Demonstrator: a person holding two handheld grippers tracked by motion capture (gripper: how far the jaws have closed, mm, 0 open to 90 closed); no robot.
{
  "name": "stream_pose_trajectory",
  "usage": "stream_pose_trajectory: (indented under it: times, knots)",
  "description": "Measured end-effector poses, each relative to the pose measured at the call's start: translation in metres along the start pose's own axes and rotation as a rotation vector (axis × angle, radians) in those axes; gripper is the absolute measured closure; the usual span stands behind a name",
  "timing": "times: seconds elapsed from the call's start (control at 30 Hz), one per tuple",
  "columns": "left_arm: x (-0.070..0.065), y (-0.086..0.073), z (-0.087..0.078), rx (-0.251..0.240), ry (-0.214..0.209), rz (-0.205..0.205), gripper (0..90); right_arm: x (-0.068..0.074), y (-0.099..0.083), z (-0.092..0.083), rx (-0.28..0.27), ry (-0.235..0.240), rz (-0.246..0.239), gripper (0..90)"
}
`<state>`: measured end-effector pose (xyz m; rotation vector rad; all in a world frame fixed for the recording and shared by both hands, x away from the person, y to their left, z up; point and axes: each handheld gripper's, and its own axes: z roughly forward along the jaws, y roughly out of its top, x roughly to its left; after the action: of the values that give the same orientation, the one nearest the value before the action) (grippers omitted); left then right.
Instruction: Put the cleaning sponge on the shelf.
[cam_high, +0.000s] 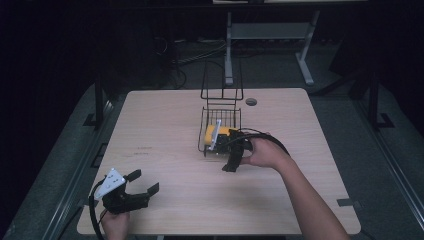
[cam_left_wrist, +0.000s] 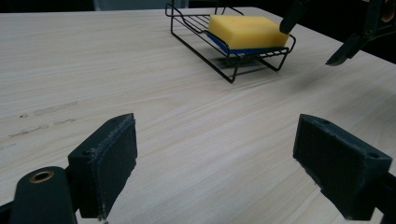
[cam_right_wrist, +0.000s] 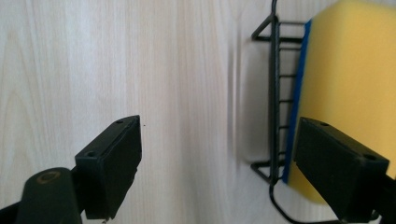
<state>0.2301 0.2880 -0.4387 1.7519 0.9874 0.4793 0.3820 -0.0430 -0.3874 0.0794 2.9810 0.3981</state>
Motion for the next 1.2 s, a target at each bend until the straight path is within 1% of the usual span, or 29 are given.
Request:
stream_pose_trajectory:
  times: [0.03,0.13,0.37,0.4,0.43,0.5,0.67,0.8,0.83,0.9,0.93,1.03,1.2]
  knots:
    - [0.0,0.0,0.0,-0.007,0.001,-0.007,12.9,0.001,-0.003,0.0,0.002,0.002,0.006,15.3]
    - [0.0,0.0,0.0,-0.007,0.003,-0.007,13.0,0.002,-0.006,0.0,-0.004,0.001,0.014,15.3]
    - [-0.001,0.001,0.002,0.001,-0.001,0.005,13.0,0.006,-0.014,0.002,-0.001,0.007,0.024,15.3]
    - [-0.001,0.001,0.002,0.001,-0.001,0.003,12.9,0.008,-0.015,0.002,0.001,0.008,0.034,15.3]
    - [-0.001,0.001,0.001,0.001,-0.001,0.005,12.9,0.008,-0.016,0.002,-0.004,0.007,0.03,15.3]
    - [-0.001,0.001,0.001,-0.006,0.001,0.0,12.9,0.01,-0.018,0.002,0.0,0.009,0.042,15.3]
    - [-0.001,0.001,0.001,-0.006,0.001,-0.002,12.9,0.012,-0.022,0.002,-0.01,0.004,0.048,15.3]
    - [-0.002,0.001,0.001,-0.001,0.001,0.006,12.9,0.014,-0.025,0.003,-0.016,0.007,0.042,15.3]
    - [-0.002,0.001,0.001,-0.004,0.001,0.002,12.9,0.015,-0.027,0.004,-0.016,0.009,0.048,15.3]
    - [-0.002,0.001,0.001,-0.004,0.001,0.003,13.0,0.015,-0.028,0.005,-0.02,0.011,0.043,15.3]
    - [-0.001,0.001,0.001,-0.001,0.002,0.006,12.9,0.016,-0.029,0.006,-0.015,0.014,0.055,15.3]
    - [-0.001,0.001,0.001,-0.006,0.003,-0.001,12.9,0.018,-0.032,0.008,-0.016,0.017,0.057,15.5]
    - [-0.002,0.001,0.001,-0.002,0.002,0.006,12.9,0.02,-0.036,0.01,-0.018,0.022,0.063,15.5]
